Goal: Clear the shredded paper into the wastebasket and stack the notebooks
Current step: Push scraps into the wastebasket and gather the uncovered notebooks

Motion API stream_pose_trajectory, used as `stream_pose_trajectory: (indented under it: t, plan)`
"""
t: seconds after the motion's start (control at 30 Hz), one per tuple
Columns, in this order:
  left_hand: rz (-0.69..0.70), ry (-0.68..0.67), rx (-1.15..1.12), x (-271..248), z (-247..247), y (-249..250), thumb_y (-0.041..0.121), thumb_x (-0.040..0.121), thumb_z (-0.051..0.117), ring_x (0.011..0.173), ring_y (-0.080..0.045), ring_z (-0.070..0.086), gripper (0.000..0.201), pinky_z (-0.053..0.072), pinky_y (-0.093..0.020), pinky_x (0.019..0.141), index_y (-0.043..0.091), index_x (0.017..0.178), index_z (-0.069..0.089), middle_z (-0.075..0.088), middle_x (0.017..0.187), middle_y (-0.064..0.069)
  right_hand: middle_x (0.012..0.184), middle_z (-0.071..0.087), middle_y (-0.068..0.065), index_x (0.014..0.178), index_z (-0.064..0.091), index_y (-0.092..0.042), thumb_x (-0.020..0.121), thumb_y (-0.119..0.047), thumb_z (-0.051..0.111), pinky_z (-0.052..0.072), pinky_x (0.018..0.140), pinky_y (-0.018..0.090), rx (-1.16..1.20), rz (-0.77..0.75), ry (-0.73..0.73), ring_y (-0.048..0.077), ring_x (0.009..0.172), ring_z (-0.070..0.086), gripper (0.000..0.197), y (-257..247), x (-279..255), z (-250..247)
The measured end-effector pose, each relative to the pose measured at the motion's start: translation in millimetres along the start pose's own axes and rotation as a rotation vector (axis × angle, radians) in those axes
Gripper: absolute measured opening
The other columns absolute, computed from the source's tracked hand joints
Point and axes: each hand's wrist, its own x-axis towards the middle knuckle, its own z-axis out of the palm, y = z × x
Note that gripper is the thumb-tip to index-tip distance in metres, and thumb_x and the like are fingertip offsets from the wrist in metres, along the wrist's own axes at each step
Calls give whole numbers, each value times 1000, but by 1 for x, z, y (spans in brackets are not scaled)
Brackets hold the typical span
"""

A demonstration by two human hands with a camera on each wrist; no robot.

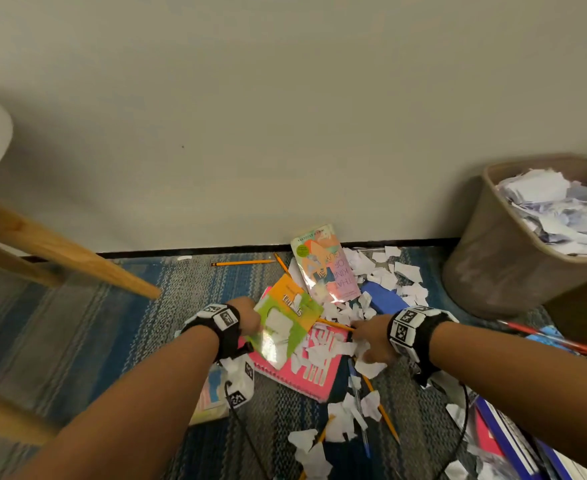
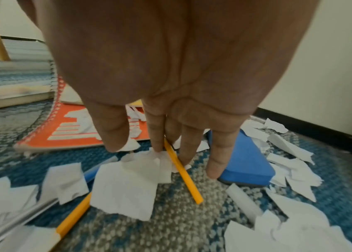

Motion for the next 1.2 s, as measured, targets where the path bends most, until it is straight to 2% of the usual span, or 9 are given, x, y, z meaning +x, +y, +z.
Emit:
stream_pose_trajectory:
  t: [0.07,0.17,0.27,0.4,0.57,0.73,0.97,1.1,1.2]
  plan:
    - [73,61,-148,-5,-11,3,25,90,63,103,-26,58,34,44,-27,77,17,122,54,61,118,-8,123,59,9,133,50,-12,96,-34,51,49,93,37,10,34,28,28,104,59,44,0,-5,-5]
    - [218,162,-290,-14,-23,9,28,87,68,94,-25,61,32,47,-30,76,19,113,53,64,111,-5,84,56,5,109,62,-9,94,-41,50,49,72,31,70,106,200,23,78,54,37,3,-11,-16]
    - [362,172,-456,-22,-38,22,24,73,82,92,-25,66,38,55,-40,81,18,101,57,68,105,-2,95,56,-6,111,48,-20,76,-63,67,50,73,31,566,64,482,14,84,58,59,12,-13,-28]
    - [462,124,-625,-35,-56,43,9,61,88,88,-29,70,38,57,-45,81,20,90,66,73,97,-8,106,60,-7,118,37,-26,70,-60,76,54,68,30,1196,-56,670,12,86,65,70,12,-14,-50]
    - [500,166,-765,-44,-75,48,-1,61,85,72,-25,69,35,59,-41,75,16,90,72,74,86,-8,105,64,3,112,60,-20,76,-32,81,60,73,46,1217,-160,709,27,86,70,43,18,-13,-56]
    - [497,200,-1029,-48,-75,48,2,68,81,65,-26,69,27,59,-36,66,11,92,72,73,80,-11,92,65,-3,119,61,-27,88,-23,70,60,74,40,919,-191,766,23,81,70,32,17,-23,-69]
    - [463,369,-1461,-33,-84,39,17,87,68,60,-22,64,1,54,-42,76,15,88,68,70,73,-9,90,74,-1,115,69,-23,100,-23,52,59,70,28,1128,-136,781,14,75,70,22,16,-17,-76]
    - [409,416,-1466,-28,-76,37,30,97,54,72,-24,64,25,55,-33,71,8,102,65,68,85,-12,96,72,15,90,63,-18,100,-24,50,60,74,45,1323,-94,794,30,82,70,17,9,-11,-73]
    - [460,240,-1518,-36,-67,40,48,83,62,91,-31,68,56,55,-42,85,3,115,61,70,102,-18,103,68,17,91,53,-18,101,-28,48,60,71,47,1438,-66,792,32,85,68,15,3,-12,-75]
